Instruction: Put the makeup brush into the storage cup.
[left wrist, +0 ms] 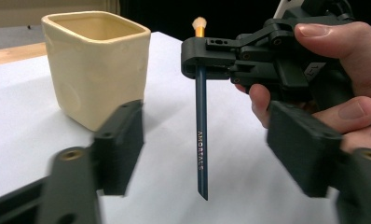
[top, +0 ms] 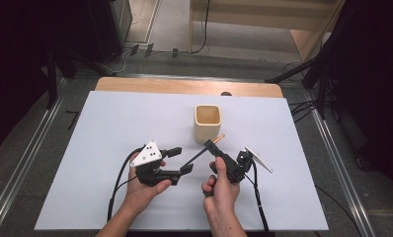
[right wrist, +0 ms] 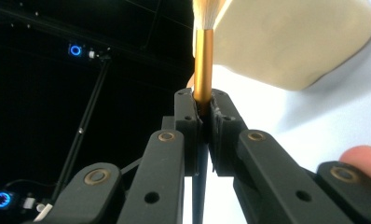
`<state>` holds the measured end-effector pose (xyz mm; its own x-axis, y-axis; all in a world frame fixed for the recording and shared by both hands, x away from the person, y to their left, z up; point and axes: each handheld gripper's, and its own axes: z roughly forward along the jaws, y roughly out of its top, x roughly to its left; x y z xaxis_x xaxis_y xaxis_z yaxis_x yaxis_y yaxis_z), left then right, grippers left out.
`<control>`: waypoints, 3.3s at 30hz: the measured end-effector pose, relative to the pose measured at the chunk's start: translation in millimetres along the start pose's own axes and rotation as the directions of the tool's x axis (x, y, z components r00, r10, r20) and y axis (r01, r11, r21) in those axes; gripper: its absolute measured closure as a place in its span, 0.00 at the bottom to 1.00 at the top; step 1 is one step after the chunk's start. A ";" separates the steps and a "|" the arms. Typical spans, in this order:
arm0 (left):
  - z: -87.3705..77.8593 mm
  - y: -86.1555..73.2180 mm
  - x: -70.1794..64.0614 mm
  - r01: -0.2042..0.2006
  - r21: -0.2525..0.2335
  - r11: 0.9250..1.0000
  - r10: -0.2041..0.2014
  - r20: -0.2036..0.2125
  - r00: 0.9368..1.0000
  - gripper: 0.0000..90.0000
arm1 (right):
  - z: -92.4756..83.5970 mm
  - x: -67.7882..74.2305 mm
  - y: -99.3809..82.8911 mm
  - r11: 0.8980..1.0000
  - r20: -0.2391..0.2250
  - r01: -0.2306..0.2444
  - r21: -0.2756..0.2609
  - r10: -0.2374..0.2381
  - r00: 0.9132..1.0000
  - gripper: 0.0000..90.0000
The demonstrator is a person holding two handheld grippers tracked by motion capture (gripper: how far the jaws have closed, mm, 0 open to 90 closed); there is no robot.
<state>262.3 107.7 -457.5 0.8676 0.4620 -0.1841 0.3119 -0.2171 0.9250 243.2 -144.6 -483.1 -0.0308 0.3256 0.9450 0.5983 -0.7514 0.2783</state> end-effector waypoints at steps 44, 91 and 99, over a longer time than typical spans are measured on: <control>-58.0 -15.6 26.1 -0.033 -0.059 0.998 0.026 -0.113 0.993 0.00 | -22.8 24.2 34.8 0.792 0.177 0.610 -0.041 -0.595 0.784 0.94; -114.0 -42.5 42.4 -0.021 -0.082 0.996 0.002 -0.230 0.973 0.00 | 6.7 64.9 94.3 0.595 0.233 0.803 -0.040 -0.776 0.586 0.94; -120.1 -45.6 42.8 -0.022 -0.080 0.997 0.002 -0.239 0.971 0.00 | 14.9 77.9 101.7 0.574 0.225 0.818 -0.047 -0.792 0.568 0.94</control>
<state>238.6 240.6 -467.6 0.7505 0.6537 -0.0971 0.2608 -0.1580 0.9524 313.6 -187.0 -383.8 -0.3111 0.9088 0.2779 0.2807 -0.1915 0.9405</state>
